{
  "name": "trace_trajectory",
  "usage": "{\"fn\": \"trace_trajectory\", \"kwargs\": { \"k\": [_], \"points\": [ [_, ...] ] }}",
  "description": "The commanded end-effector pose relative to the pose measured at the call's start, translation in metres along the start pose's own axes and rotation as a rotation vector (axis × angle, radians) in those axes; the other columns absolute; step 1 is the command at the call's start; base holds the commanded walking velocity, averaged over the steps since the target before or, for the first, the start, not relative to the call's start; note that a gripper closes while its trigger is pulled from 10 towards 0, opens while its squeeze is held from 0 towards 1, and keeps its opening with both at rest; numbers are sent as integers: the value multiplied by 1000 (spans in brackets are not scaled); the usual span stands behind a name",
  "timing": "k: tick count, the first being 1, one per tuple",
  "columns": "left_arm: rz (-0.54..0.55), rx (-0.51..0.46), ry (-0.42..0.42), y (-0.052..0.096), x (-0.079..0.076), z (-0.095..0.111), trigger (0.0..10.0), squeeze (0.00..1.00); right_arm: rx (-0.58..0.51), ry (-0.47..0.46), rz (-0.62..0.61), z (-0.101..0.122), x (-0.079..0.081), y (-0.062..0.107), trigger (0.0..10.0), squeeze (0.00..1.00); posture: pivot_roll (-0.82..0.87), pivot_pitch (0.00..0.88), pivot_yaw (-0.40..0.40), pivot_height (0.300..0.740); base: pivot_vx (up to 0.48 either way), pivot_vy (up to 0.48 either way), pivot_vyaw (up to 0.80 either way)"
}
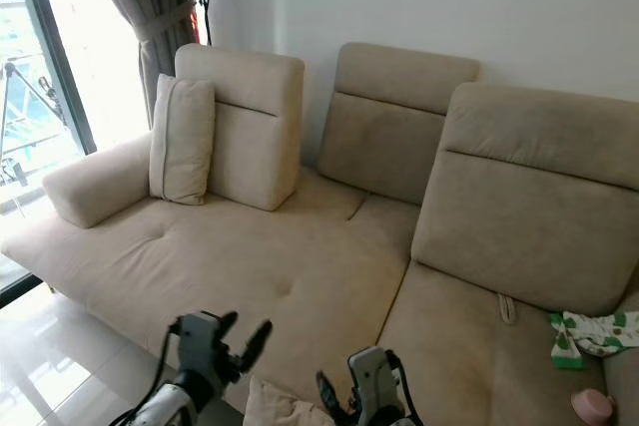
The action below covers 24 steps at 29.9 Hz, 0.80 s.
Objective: Move the pillow to the sofa from floor
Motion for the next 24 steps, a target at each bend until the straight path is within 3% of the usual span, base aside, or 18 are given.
{"fn": "trace_trajectory", "kwargs": {
  "k": [1,5,7,10,19,24],
  "points": [
    [-31,47,-36,2,-2,-7,10000,0,0,18,-32,5,-10,-5,10000,0,98,0,5,740,0,0,0],
    [-5,42,27,5,1,-9,10000,0,-54,37,-53,17,-16,-6,10000,0,100,0,7,740,0,0,0],
    [59,31,113,10,11,-12,10000,0,-119,60,-64,28,-18,-3,10000,0,102,0,6,740,0,0,0],
    [113,16,159,16,20,-14,10000,0,-181,58,-64,36,-14,2,10000,0,106,0,4,740,0,0,0],
    [131,9,152,15,23,-12,10000,0,-206,20,-33,31,0,8,10000,0,101,0,7,720,0,0,0],
    [114,4,147,11,21,-8,10000,0,-215,10,-31,33,0,6,10000,0,94,0,11,695,0,0,0]
  ]
}}
Point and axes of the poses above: a point about 5 cm out from each wrist's last joint towards the gripper, its own y axis pointing back from the gripper into the wrist, its own z axis along the axis of the wrist's last joint, x = y × z, the point moved 4 cm from there along -y, pointing out of the wrist towards the gripper, and after that the axes turned 4 degrees about y, right-handed, at the moved point
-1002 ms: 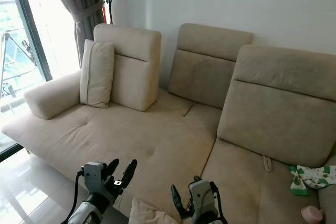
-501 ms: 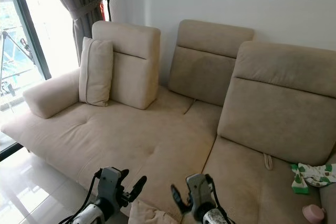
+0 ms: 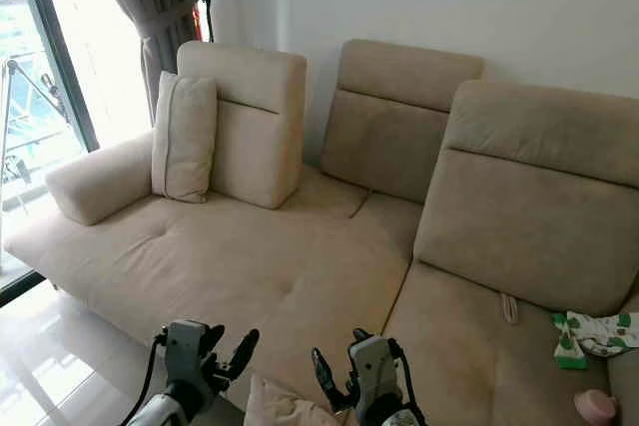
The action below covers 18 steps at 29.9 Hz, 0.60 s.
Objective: Move the pillow to the sofa from floor
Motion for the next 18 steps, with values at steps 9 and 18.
{"fn": "trace_trajectory", "kwargs": {
  "k": [9,18],
  "points": [
    [-6,7,1,0,-1,-1,10000,0,6,-20,-2,-4,1,3,10000,0,95,0,10,665,0,0,0],
    [-10,5,-9,0,-2,0,10000,0,9,-30,1,-5,3,2,10000,0,96,0,8,635,0,0,0]
  ]
}}
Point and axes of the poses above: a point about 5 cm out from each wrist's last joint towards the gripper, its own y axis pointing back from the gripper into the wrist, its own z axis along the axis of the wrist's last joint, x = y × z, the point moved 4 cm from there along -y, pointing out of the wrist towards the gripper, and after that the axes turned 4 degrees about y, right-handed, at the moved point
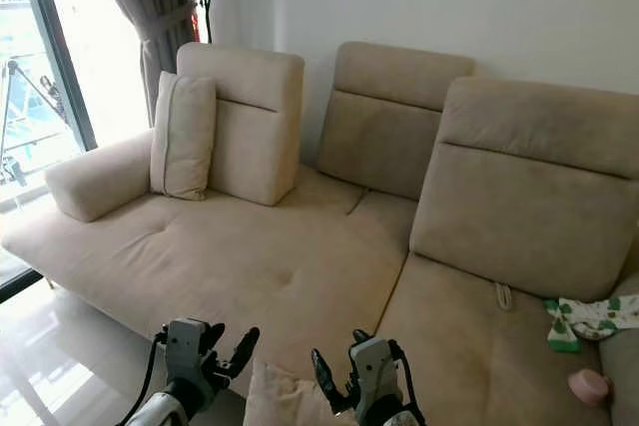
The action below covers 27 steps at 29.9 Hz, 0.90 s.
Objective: Move the pillow to the sofa from floor
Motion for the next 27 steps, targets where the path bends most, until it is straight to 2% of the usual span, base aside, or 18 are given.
{"fn": "trace_trajectory", "kwargs": {
  "k": [1,9,15,17,22,24,26,27],
  "points": [
    [-6,1,-10,0,-1,1,10000,0,11,-19,-4,-4,1,2,10000,0,95,0,9,630,0,0,0],
    [-35,-1,-41,-1,-7,1,10000,0,19,-10,-20,-6,-2,3,10000,0,92,0,7,600,0,0,0],
    [-50,-4,-58,-2,-11,2,10000,0,27,9,-49,-7,-6,3,10000,0,90,0,9,600,0,0,0],
    [-56,-6,-69,-2,-12,3,10000,0,72,50,-91,-14,-16,3,10000,0,90,0,9,600,0,0,0],
    [-62,-10,-87,-3,-12,4,10000,0,126,77,-134,-23,-27,6,10000,0,89,0,12,600,0,0,0],
    [-79,2,-168,-4,-16,5,10000,0,209,53,-140,-39,-36,9,10000,0,89,0,12,600,0,0,0],
    [-84,5,-189,-4,-17,5,10000,0,227,43,-138,-42,-38,10,10000,0,89,0,12,600,0,0,0],
    [-102,11,-235,-5,-20,5,10000,0,248,39,-115,-46,-38,10,10000,0,90,0,18,600,0,0,0]
  ]
}}
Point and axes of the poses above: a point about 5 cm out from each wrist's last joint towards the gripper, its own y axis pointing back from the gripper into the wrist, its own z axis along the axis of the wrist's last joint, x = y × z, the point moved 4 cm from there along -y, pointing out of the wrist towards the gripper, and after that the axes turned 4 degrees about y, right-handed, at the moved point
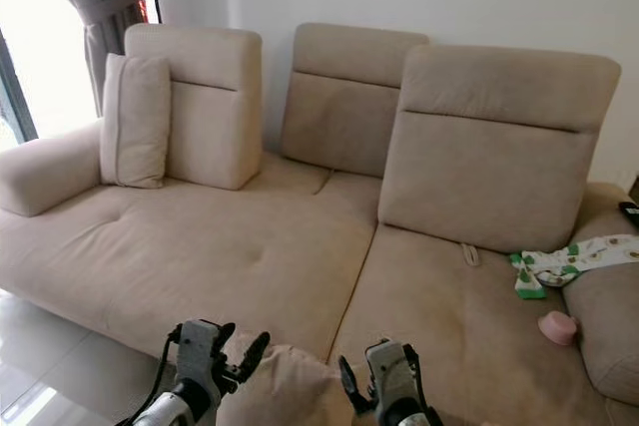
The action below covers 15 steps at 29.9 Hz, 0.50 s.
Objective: Move the pillow to the sofa from floor
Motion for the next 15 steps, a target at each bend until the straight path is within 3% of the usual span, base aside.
{"fn": "trace_trajectory", "kwargs": {
  "k": [1,3,7,9,15],
  "points": [
    [-49,-3,-117,-4,-9,7,10000,0,57,0,43,-10,0,-2,10000,0,92,0,19,600,0,0,0],
    [-84,12,-187,-4,-16,8,10000,0,84,24,68,-12,-2,-5,10000,0,97,0,25,600,0,0,0],
    [-113,33,-239,-1,-21,6,10000,0,104,56,83,-13,-4,-8,10000,0,104,0,32,600,0,0,0],
    [-134,64,-284,7,-23,0,10000,0,123,77,158,-13,3,-13,10000,0,123,0,40,600,0,0,0],
    [-117,82,-296,17,-17,-3,10000,0,121,84,267,-9,17,-17,10000,0,151,0,43,600,0,0,0]
  ]
}}
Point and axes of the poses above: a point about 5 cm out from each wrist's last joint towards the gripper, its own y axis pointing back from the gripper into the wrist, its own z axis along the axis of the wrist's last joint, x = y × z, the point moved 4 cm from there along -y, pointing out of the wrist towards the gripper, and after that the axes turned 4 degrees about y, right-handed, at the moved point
